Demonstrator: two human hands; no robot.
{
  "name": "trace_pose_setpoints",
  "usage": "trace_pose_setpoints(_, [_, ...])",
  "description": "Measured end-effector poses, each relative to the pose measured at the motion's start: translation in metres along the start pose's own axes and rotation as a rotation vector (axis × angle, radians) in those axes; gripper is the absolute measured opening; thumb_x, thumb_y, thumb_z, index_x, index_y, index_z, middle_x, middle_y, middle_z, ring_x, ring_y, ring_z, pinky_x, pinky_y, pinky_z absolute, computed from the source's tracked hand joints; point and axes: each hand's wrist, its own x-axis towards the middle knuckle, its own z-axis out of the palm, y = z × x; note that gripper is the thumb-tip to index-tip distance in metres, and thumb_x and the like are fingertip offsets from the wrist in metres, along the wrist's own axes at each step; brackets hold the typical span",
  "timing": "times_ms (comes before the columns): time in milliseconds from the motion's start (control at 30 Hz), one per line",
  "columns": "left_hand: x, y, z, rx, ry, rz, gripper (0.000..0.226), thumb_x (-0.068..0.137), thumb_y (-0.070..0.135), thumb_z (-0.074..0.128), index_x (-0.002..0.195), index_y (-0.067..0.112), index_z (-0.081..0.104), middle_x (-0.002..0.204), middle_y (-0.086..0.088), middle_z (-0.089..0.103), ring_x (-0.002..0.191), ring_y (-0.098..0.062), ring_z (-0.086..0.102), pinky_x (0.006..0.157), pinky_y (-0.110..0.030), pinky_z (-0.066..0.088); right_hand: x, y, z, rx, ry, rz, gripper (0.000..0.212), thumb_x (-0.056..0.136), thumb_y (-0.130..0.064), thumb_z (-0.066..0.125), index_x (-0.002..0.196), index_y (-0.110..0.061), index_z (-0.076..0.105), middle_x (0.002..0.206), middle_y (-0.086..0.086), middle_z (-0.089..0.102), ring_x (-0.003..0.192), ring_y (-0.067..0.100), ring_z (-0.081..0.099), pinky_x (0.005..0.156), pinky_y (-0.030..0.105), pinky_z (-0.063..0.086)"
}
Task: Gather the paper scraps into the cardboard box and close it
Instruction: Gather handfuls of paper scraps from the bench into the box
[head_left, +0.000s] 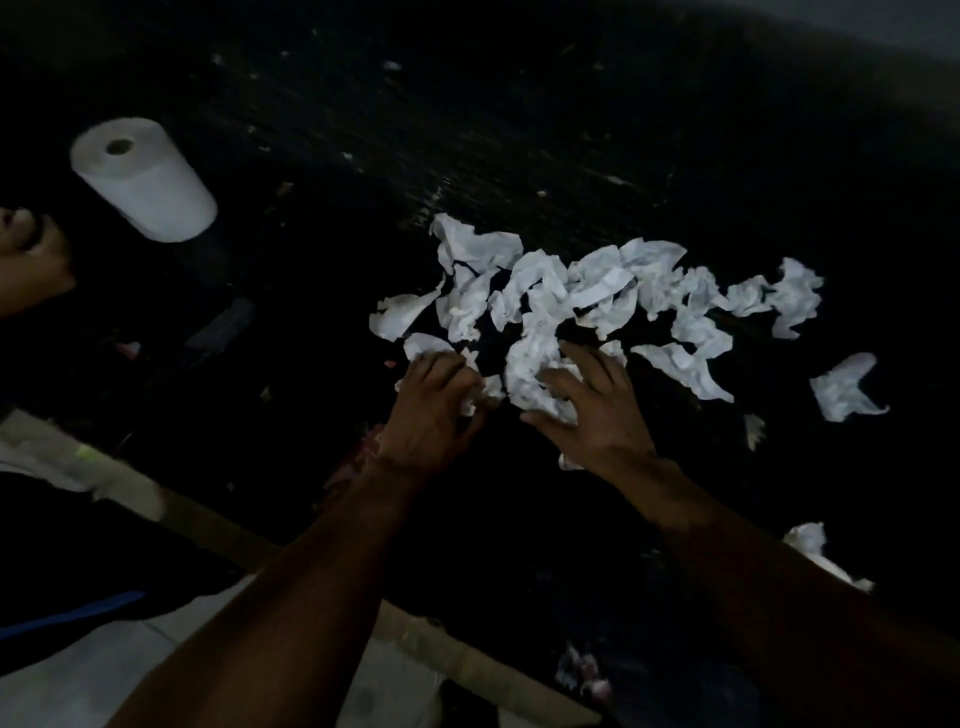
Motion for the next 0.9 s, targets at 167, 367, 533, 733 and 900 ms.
trace_pose_setpoints(167, [-0.002,-0.002,-0.002,-0.048,0.004,-0.073,0.029,0.072,0.034,0.058,0.079,0.006,0.059,0.083,-0.013,0.060,0.079,-0.033,0.058,0.072,-0.039,0.049,-0.005,0.005,0.006,0.063,0.193,-0.001,0.020,0.082,-0.027,0.060,0.097,-0.014,0.057,0.116,0.020,0.060,0.100,0.031,0.052,0.088,0.033,0.040])
trace_pose_setpoints(367, [-0.001,0.019,-0.014,-0.147,0.038,-0.212,0.021,0.070,0.014,0.068,0.083,0.006,0.054,0.076,-0.011,0.059,0.064,-0.027,0.057,0.057,-0.027,0.041,-0.013,-0.006,-0.009,0.206,0.196,0.165,0.014,0.070,-0.021,0.059,0.067,-0.011,0.051,0.076,0.003,0.055,0.074,0.018,0.050,0.063,0.024,0.037])
trace_pose_setpoints(533, [0.001,0.031,-0.018,-0.119,0.152,-0.188,0.012,0.073,0.018,0.068,0.083,0.013,0.063,0.081,-0.004,0.056,0.062,-0.019,0.055,0.052,-0.028,0.048,-0.023,-0.007,-0.041,0.476,0.030,0.399,0.049,0.079,-0.011,0.075,0.124,-0.022,0.058,0.102,-0.007,0.062,0.094,0.003,0.057,0.085,0.020,0.048])
trace_pose_setpoints(733, [0.018,0.073,-0.043,-0.219,0.197,-0.272,0.039,0.072,0.045,0.078,0.098,0.017,0.071,0.112,-0.008,0.059,0.100,-0.018,0.060,0.088,-0.022,0.045,-0.020,-0.006,-0.097,0.608,0.097,0.429,0.061,0.073,-0.031,0.082,0.130,-0.024,0.060,0.119,-0.015,0.059,0.108,-0.015,0.048,0.091,0.000,0.034])
trace_pose_setpoints(900, [0.038,0.130,-0.072,-0.262,0.199,-0.272,0.066,0.069,0.048,0.079,0.126,0.020,0.060,0.115,-0.001,0.066,0.106,-0.012,0.061,0.091,-0.023,0.045,-0.014,-0.001,-0.156,0.575,0.158,0.364,0.070,0.070,-0.041,0.081,0.134,-0.026,0.056,0.128,-0.007,0.059,0.110,-0.013,0.046,0.089,-0.003,0.031])
